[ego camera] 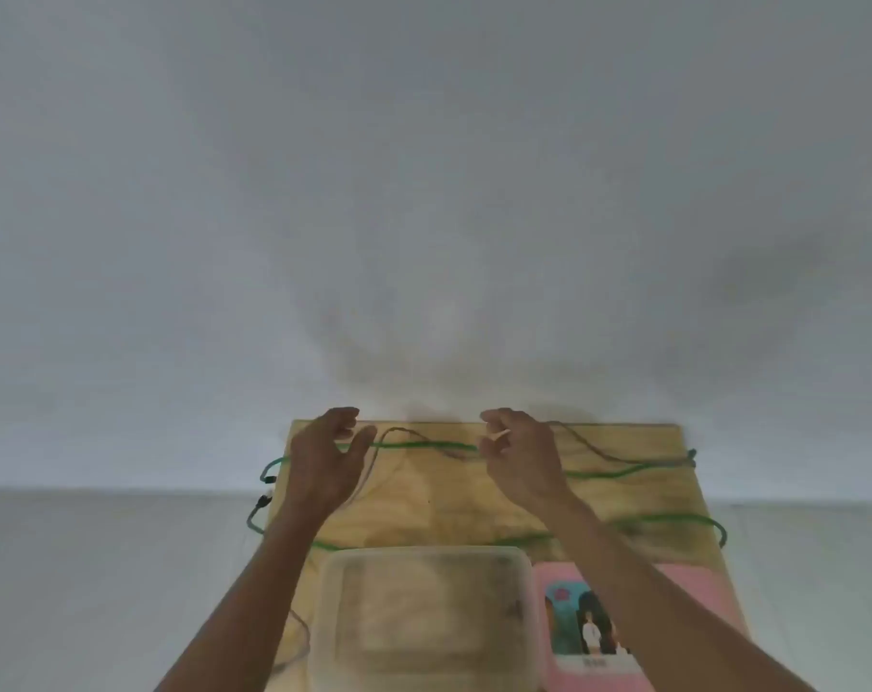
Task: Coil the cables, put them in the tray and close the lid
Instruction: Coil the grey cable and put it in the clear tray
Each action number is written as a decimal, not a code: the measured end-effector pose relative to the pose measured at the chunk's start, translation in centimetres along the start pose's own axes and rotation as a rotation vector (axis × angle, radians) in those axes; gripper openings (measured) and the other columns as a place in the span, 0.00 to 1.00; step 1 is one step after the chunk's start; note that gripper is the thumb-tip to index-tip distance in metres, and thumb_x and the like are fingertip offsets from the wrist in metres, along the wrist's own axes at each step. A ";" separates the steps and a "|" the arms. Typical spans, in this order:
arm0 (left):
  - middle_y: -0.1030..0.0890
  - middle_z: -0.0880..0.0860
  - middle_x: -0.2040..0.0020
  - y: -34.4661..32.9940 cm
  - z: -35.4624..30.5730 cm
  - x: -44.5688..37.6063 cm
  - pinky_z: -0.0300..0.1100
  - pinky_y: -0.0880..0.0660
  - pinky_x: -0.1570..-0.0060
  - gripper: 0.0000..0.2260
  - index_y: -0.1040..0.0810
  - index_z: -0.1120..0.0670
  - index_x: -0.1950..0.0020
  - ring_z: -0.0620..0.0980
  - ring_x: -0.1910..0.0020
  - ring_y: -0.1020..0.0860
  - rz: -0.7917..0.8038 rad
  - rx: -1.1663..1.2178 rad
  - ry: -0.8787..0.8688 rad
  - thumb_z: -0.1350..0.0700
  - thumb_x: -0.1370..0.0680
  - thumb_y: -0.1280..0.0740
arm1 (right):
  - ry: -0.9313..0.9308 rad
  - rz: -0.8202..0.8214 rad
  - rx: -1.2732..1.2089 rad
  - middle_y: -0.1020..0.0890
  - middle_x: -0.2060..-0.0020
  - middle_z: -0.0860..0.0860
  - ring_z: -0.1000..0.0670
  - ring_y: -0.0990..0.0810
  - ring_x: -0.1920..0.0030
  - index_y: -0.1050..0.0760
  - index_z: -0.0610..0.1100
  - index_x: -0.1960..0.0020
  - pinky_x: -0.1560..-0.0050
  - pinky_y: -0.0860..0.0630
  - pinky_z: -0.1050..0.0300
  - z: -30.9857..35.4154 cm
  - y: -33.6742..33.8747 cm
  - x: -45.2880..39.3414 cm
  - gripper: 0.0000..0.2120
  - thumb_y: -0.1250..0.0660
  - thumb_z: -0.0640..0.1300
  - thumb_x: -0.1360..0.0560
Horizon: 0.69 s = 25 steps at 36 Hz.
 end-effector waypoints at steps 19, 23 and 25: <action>0.16 0.52 0.65 -5.2 5.2 -4.6 0.40 0.27 0.62 0.09 0.17 0.54 0.44 0.48 0.67 0.20 0.350 -0.072 0.157 0.55 0.19 0.35 | -0.085 0.231 0.081 0.18 0.40 0.45 0.46 0.20 0.41 0.24 0.45 0.32 0.37 0.24 0.52 1.8 -12.4 -5.1 0.18 0.38 0.37 0.21; 0.18 0.50 0.65 -2.8 3.0 -4.1 0.41 0.31 0.62 0.08 0.16 0.52 0.51 0.47 0.66 0.24 0.296 -0.023 0.154 0.52 0.20 0.34 | -0.046 0.195 0.158 0.16 0.51 0.50 0.46 0.19 0.49 0.20 0.52 0.41 0.48 0.21 0.48 2.9 -10.6 -4.4 0.12 0.35 0.43 0.22; 0.22 0.49 0.69 -1.4 1.6 -3.8 0.41 0.32 0.64 0.08 0.16 0.52 0.56 0.47 0.68 0.26 0.244 0.010 0.151 0.52 0.21 0.32 | -0.026 0.183 0.219 0.17 0.54 0.50 0.46 0.20 0.51 0.20 0.52 0.43 0.54 0.22 0.52 3.5 -9.1 -4.0 0.09 0.35 0.47 0.22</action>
Point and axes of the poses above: each hand's wrist, its own x-axis away from the middle knuckle, its own y-axis out of the back of the hand, z = x × y, the point moved 2 cm from there along -x, towards the middle knuckle
